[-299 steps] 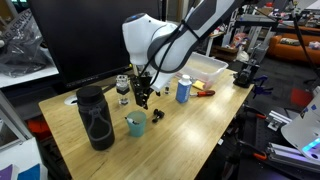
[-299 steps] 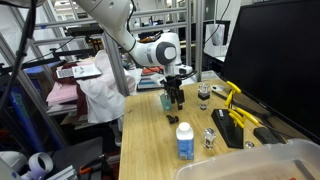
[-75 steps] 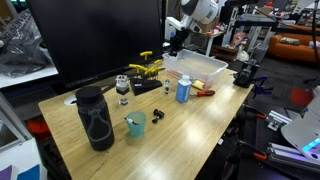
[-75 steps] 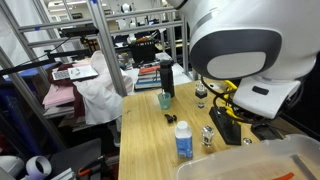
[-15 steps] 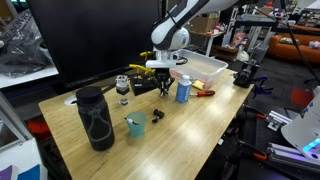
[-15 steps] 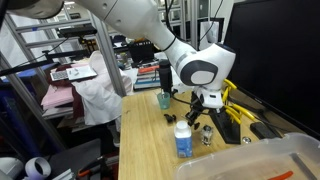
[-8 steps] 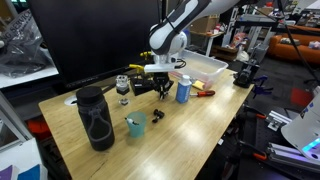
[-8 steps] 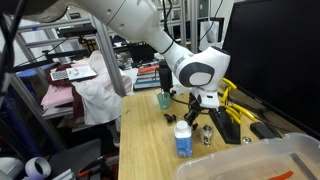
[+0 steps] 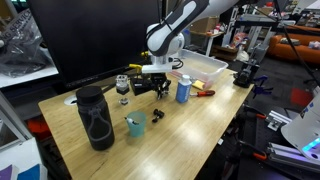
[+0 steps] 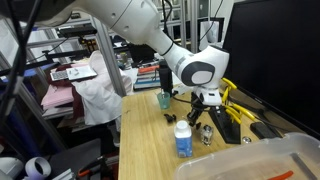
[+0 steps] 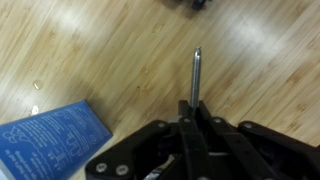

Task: Move the silver object from the storage box to the table

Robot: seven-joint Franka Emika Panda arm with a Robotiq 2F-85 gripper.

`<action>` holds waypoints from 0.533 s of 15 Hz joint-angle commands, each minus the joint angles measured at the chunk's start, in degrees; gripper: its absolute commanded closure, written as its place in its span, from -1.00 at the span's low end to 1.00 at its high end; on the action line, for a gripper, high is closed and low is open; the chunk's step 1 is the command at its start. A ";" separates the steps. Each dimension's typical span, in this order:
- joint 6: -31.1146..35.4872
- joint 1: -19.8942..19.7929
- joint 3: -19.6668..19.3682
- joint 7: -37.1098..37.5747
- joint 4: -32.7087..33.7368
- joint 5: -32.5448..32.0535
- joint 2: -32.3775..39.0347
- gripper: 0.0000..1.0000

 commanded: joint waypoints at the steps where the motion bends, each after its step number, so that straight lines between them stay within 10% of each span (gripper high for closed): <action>1: -0.38 -0.66 0.14 0.21 2.09 -0.53 1.32 0.35; 8: -0.99 -1.76 1.39 -0.80 4.18 1.23 2.33 -0.57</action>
